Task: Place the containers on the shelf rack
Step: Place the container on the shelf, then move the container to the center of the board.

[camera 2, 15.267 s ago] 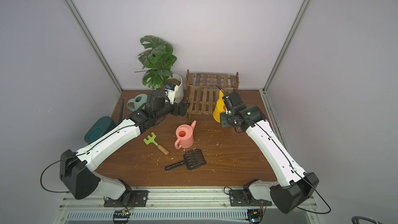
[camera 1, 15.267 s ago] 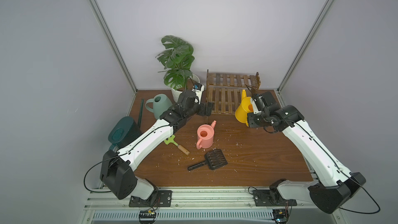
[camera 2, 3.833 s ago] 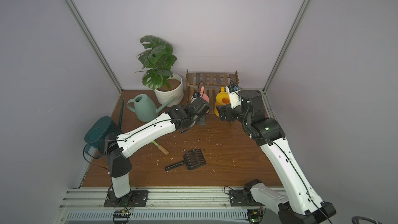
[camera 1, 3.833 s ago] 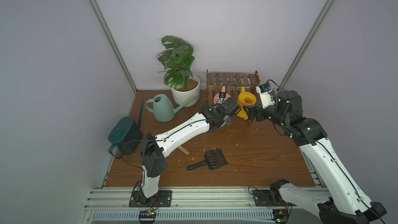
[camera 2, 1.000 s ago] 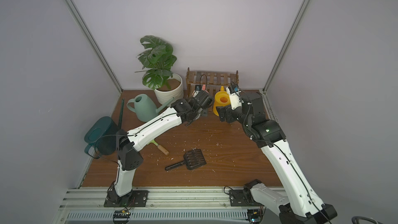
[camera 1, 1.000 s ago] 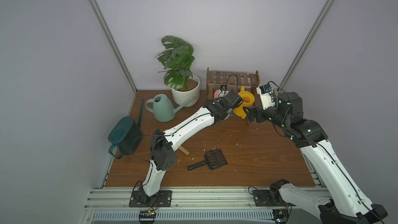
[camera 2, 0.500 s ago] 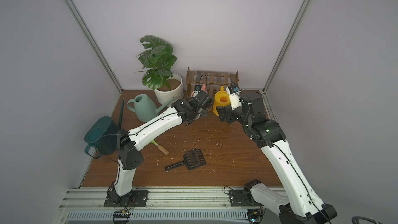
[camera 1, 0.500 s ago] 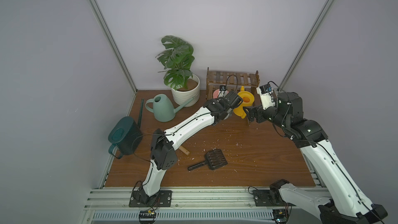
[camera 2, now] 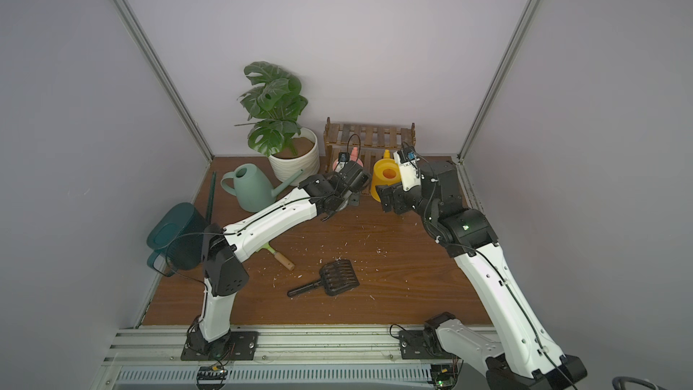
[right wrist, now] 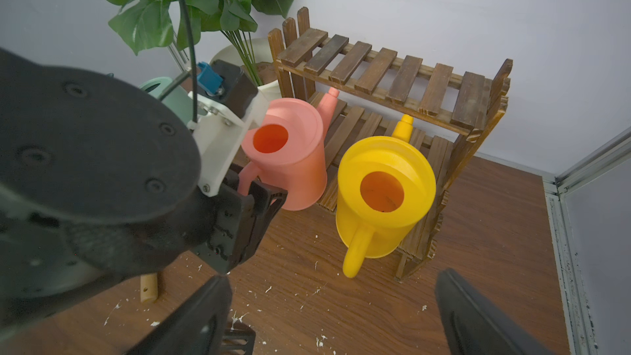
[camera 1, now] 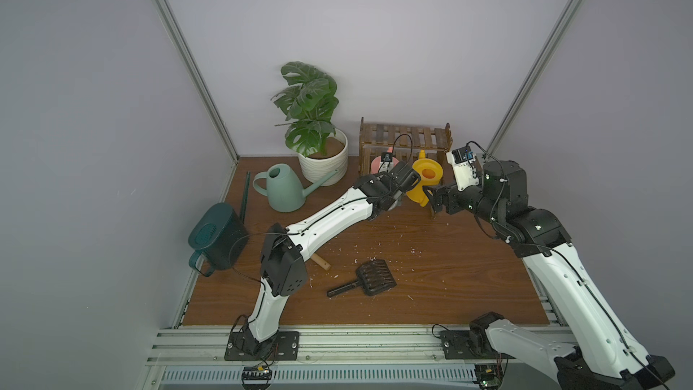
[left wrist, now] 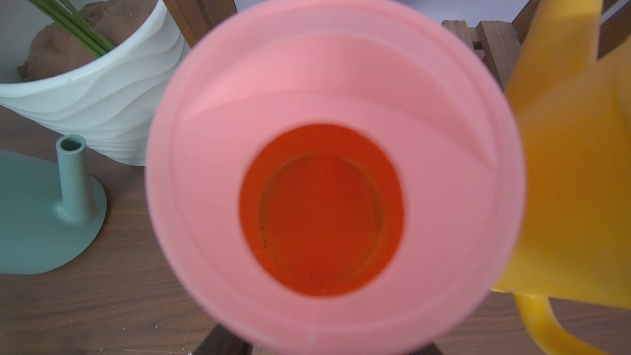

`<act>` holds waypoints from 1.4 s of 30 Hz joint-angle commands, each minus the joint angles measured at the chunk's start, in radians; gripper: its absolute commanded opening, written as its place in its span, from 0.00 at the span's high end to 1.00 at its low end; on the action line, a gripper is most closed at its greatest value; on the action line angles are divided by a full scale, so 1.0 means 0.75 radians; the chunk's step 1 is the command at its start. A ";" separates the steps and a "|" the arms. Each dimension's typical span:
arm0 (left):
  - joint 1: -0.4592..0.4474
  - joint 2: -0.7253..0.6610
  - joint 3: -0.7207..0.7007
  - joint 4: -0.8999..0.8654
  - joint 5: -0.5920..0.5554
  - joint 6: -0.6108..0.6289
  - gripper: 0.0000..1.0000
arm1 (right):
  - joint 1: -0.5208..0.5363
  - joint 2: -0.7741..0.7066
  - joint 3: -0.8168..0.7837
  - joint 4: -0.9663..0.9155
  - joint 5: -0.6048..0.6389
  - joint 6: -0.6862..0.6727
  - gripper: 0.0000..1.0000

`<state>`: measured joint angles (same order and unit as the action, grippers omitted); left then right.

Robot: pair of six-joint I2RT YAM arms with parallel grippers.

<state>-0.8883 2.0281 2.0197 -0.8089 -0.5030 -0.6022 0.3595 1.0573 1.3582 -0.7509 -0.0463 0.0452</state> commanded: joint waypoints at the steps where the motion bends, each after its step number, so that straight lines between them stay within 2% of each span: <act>1: 0.017 -0.082 -0.015 -0.004 -0.003 -0.004 0.36 | -0.006 -0.009 0.036 -0.015 0.005 0.013 0.04; 7: 0.017 -0.121 -0.031 -0.007 0.010 0.009 0.32 | -0.005 0.001 0.047 -0.014 -0.001 0.013 0.04; 13: 0.017 -0.214 -0.085 -0.007 0.058 0.040 0.23 | -0.005 -0.003 0.063 -0.027 0.016 0.004 0.03; 18: 0.017 -0.315 -0.147 -0.006 0.063 0.119 0.12 | -0.005 0.001 0.076 -0.028 0.012 0.005 0.02; 22: 0.030 -0.391 -0.194 -0.007 -0.018 0.195 0.04 | -0.005 0.017 0.099 -0.024 -0.028 0.016 0.02; 26: 0.163 -0.489 -0.282 -0.008 0.042 0.191 0.03 | -0.004 0.027 0.119 -0.015 -0.065 0.026 0.03; 30: 0.333 -0.567 -0.376 -0.003 0.093 0.224 0.01 | 0.000 0.070 0.150 -0.014 -0.122 0.057 0.08; 32: 0.396 -0.569 -0.397 0.000 0.148 0.315 0.02 | 0.012 0.089 0.158 -0.003 -0.155 0.071 0.10; 36: 0.448 -0.503 -0.393 0.013 0.322 0.710 0.03 | 0.026 0.088 0.134 0.047 -0.169 0.071 0.10; 38: 0.475 -0.441 -0.389 0.025 0.398 0.848 0.03 | 0.026 0.075 0.121 0.068 -0.174 0.070 0.10; 42: 0.543 -0.361 -0.405 0.085 0.476 0.950 0.03 | 0.026 0.066 0.130 0.055 -0.181 0.062 0.09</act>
<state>-0.5270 1.7237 1.7298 -0.7765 -0.2298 -0.0330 0.3756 1.1278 1.4521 -0.7284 -0.1677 0.0891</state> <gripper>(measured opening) 0.975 0.904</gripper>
